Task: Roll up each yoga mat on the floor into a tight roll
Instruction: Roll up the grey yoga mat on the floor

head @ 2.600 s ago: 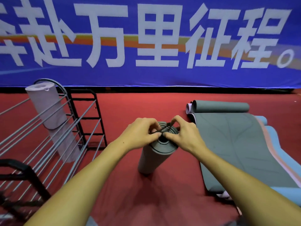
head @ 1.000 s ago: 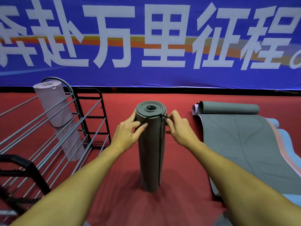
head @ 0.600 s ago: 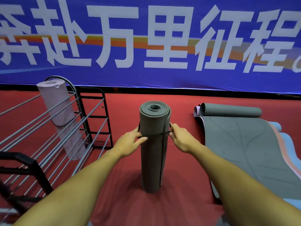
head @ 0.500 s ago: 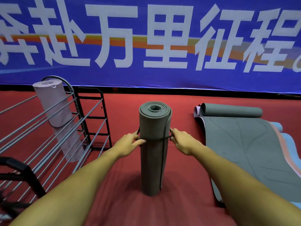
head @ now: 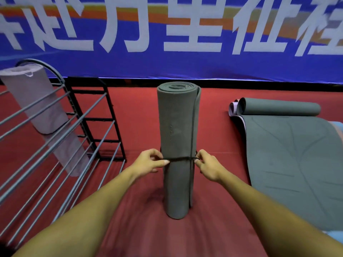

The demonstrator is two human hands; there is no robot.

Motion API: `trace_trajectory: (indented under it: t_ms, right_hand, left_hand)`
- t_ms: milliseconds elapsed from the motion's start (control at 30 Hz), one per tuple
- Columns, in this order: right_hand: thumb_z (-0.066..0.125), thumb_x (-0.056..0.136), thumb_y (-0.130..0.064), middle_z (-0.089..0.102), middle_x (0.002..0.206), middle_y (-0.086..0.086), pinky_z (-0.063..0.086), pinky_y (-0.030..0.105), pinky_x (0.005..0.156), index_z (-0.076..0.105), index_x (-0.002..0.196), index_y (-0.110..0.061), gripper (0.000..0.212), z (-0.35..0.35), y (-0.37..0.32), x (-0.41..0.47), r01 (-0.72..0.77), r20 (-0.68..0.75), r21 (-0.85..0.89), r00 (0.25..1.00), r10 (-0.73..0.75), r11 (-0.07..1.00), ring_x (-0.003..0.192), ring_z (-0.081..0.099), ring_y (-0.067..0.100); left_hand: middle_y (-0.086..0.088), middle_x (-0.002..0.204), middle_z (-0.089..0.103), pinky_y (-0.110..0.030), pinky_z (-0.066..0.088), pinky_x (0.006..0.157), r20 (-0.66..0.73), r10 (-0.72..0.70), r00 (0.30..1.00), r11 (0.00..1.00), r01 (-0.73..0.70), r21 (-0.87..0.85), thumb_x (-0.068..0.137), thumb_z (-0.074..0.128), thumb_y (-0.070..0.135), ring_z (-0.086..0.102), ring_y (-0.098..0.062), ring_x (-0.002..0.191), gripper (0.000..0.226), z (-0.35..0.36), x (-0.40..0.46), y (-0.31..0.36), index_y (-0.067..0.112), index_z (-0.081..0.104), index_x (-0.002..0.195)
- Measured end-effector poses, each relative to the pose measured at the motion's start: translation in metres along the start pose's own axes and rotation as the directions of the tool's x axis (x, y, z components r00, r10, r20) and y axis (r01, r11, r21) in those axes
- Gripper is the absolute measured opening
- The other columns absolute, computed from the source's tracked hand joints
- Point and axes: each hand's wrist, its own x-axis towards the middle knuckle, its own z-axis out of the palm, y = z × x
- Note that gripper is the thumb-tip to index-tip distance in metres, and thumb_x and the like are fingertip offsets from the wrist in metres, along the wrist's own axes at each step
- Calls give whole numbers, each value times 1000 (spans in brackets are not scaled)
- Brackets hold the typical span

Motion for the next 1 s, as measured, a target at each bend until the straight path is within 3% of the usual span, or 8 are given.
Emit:
trace_trajectory:
  t_ms: [167, 267, 300, 400, 600, 700, 833, 1000]
  right_hand:
    - [66, 97, -33, 70, 118, -1, 55, 52, 95, 44, 109, -31, 24, 25, 13, -4, -36, -90, 264, 994, 62, 964, 104, 67, 19]
    - [79, 78, -52, 60, 141, -13, 54, 46, 102, 23, 151, -38, 93, 40, 11, -12, -54, -93, 477, 989, 111, 877, 121, 65, 11]
    - [83, 77, -49, 58, 143, -13, 55, 43, 100, 22, 157, -32, 102, 44, 10, -14, -62, -77, 514, 990, 118, 855, 117, 67, 9]
    - [84, 86, -18, 60, 146, -2, 58, 28, 85, 47, 150, -21, 74, 57, 4, -19, -32, -81, 529, 993, 88, 848, 102, 72, 9]
    - [69, 90, 11, 56, 136, -16, 55, 19, 91, 36, 153, -34, 85, 75, -5, -32, 39, -23, 599, 999, -31, 799, 126, 60, 2]
    - [73, 91, 4, 60, 142, -15, 54, 26, 100, 36, 153, -40, 85, 76, -12, -37, 93, -72, 583, 995, -63, 807, 129, 59, 1]
    - [89, 76, -36, 44, 145, -10, 47, 31, 112, 26, 158, -52, 105, 58, -48, -45, 139, -185, 487, 981, -53, 863, 133, 52, 4]
    - [90, 61, -57, 28, 158, 2, 34, 40, 119, 16, 163, -24, 130, 21, -118, -49, 276, -394, 224, 903, -172, 935, 147, 29, 20]
  left_hand:
    - [-5, 124, 67, -22, 55, 75, -96, 2, 995, 993, -14, -119, 74, 95, 18, 64, -2, 107, 76, 16, 2, 6, 15, 43, 129]
    - [-4, 138, 59, -29, 53, 103, -146, 46, 988, 995, -58, -83, 45, 105, 47, 58, -4, 125, 118, 21, -4, 1, 19, 38, 139]
    - [-1, 142, 57, -26, 51, 106, -142, 65, 988, 994, -77, -76, 45, 105, 47, 56, -1, 127, 124, 22, -4, -1, 21, 36, 144]
    - [11, 144, 52, -9, 44, 100, -157, 137, 978, 990, -139, 0, 58, 104, 25, 49, 11, 127, 122, 29, -7, 0, 20, 29, 155]
    - [13, 130, 61, -31, 48, 98, -346, 98, 933, 995, -86, 51, 49, 104, 44, 60, -14, 124, 116, 32, -12, 5, 30, 37, 143]
    - [19, 126, 66, -42, 55, 97, -418, 140, 898, 987, -90, 137, 39, 96, 65, 65, -12, 118, 112, 26, -23, 15, 48, 37, 132]
    - [21, 124, 67, -44, 56, 94, -429, 232, 873, 969, -172, 176, 39, 94, 70, 66, -9, 115, 109, 1, -37, 63, 52, 38, 130]
    - [18, 119, 67, -43, 56, 96, -475, 365, 801, 931, -303, 203, 39, 94, 72, 67, -12, 113, 110, -48, -71, 143, 44, 41, 130]
